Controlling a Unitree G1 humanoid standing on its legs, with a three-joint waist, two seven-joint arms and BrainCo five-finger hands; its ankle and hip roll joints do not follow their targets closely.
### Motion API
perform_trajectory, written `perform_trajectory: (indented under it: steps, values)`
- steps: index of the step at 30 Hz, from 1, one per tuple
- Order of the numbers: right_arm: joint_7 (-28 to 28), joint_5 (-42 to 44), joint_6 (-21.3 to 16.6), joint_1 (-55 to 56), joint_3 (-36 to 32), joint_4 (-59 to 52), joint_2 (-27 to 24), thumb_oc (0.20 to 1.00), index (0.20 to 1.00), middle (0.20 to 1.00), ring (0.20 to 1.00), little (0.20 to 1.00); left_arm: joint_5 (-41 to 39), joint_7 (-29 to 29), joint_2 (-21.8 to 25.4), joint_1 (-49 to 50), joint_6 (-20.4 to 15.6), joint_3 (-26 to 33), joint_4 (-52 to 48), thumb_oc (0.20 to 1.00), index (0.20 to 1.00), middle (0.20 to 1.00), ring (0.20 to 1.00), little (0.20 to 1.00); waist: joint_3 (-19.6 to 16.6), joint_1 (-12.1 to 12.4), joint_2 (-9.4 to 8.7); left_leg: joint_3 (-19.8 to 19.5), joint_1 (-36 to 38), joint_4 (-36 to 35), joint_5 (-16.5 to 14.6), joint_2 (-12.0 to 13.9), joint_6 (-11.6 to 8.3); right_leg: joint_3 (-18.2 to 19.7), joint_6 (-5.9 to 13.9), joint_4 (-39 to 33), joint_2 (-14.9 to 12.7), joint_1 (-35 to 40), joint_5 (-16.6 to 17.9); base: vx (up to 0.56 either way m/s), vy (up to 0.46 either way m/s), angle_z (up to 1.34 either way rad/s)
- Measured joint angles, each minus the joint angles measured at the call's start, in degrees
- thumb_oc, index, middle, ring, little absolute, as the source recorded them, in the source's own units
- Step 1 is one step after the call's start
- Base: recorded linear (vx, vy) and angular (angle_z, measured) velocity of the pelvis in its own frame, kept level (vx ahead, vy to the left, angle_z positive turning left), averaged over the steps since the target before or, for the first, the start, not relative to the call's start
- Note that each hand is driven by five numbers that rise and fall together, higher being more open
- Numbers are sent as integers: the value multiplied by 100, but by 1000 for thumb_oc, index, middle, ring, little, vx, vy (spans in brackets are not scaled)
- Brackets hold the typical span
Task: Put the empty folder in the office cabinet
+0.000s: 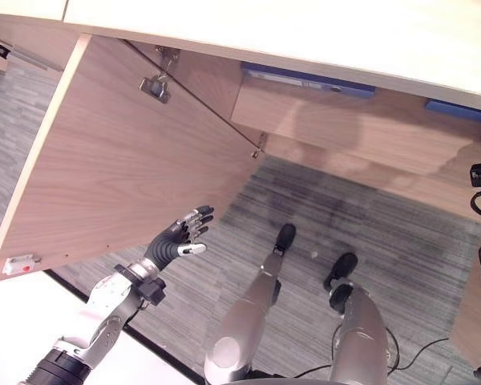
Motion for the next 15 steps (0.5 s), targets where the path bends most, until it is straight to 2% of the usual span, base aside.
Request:
perform_trajectory:
  steps: [8,10,13,14,15]
  values:
    - [-67,94,-9,2,31,-28,88,200,200,200,200,200,-52,17,-28,5,84,7,53,1000,1000,1000,1000,1000,0,-56,0,-4,4,0,5,-1,4,0,4,-2,0,6,7,-7,5,0]
    - [-184,127,-85,253,-373,-349,137,200,200,200,200,200,-51,24,-83,3,89,18,137,1000,1000,1000,1000,1000,0,-82,0,-9,13,12,6,0,4,-6,-16,-6,9,21,32,-90,49,0]
    - [-419,346,-328,1143,-1106,-1548,246,200,200,200,200,200,-50,28,-306,11,91,184,215,1000,1000,1000,1000,1000,0,-108,0,-20,15,87,-3,10,9,-47,-13,-44,39,97,31,7,-13,3]
    - [-535,378,-564,1749,-1499,-2445,518,200,200,200,200,200,-67,66,-621,-10,85,357,345,1000,1000,1000,1000,1000,-2,-148,-8,-64,70,80,-10,43,4,-86,-20,-117,84,197,49,7,-13,8]
    - [-575,366,-654,2138,-1657,-2933,653,200,200,200,200,200,-74,54,-707,-23,89,383,382,1000,1000,1000,1000,1000,-1,-168,-16,-95,91,96,-19,46,0,-104,-19,-125,108,238,51,17,-27,11]
